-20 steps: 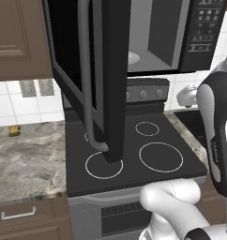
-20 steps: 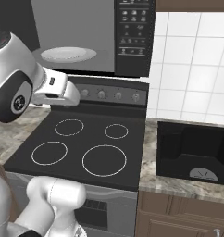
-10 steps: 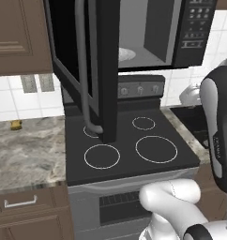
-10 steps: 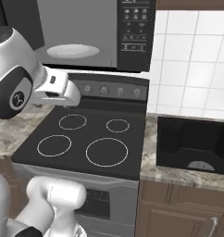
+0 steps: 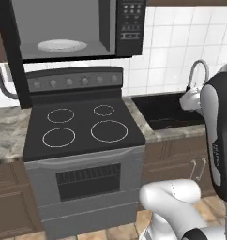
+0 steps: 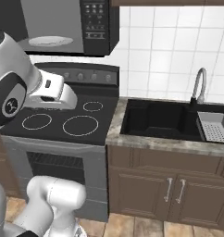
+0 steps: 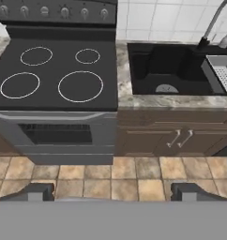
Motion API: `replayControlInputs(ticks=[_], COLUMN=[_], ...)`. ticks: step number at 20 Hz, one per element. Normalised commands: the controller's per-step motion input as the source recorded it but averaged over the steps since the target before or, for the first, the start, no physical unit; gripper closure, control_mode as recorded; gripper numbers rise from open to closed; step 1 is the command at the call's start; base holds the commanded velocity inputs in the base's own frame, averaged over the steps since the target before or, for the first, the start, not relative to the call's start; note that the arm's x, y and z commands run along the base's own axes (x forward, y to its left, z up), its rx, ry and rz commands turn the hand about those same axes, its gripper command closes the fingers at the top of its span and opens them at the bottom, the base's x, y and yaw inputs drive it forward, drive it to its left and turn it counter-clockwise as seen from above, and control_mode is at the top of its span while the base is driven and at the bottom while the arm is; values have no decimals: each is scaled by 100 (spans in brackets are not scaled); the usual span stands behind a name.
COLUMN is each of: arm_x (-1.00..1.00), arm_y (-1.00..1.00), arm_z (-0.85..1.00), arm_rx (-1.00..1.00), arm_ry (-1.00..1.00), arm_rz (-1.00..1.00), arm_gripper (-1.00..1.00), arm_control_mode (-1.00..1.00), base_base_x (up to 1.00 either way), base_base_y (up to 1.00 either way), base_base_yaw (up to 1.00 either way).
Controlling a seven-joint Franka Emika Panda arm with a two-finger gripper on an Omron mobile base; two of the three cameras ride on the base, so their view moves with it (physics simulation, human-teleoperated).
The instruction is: Pick the garlic from the counter and place it in the microwave. Then turn on the microwave.
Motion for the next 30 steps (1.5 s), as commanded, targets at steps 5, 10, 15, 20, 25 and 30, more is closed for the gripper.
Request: replayControlInputs(ticks=[5, 10, 15, 20, 25, 30], arm_x=[0, 0, 0, 0, 0, 0], arm_y=[0, 0, 0, 0, 0, 0], arm_z=[0, 0, 0, 0, 0, 0], arm_rx=[0, 0, 0, 0, 0, 0], arm_ry=[0, 0, 0, 0, 0, 0], arm_rz=[0, 0, 0, 0, 0, 0], arm_gripper=[-100, -100, -100, -100, -100, -100], arm_control_mode=[100, 100, 100, 100, 100, 100], base_base_x=[19, 29, 37, 49, 59, 51], base_base_y=[-100, -97, -89, -76, -60, -53], base_base_yaw=[-6, -3, -1, -1, 0, 0])
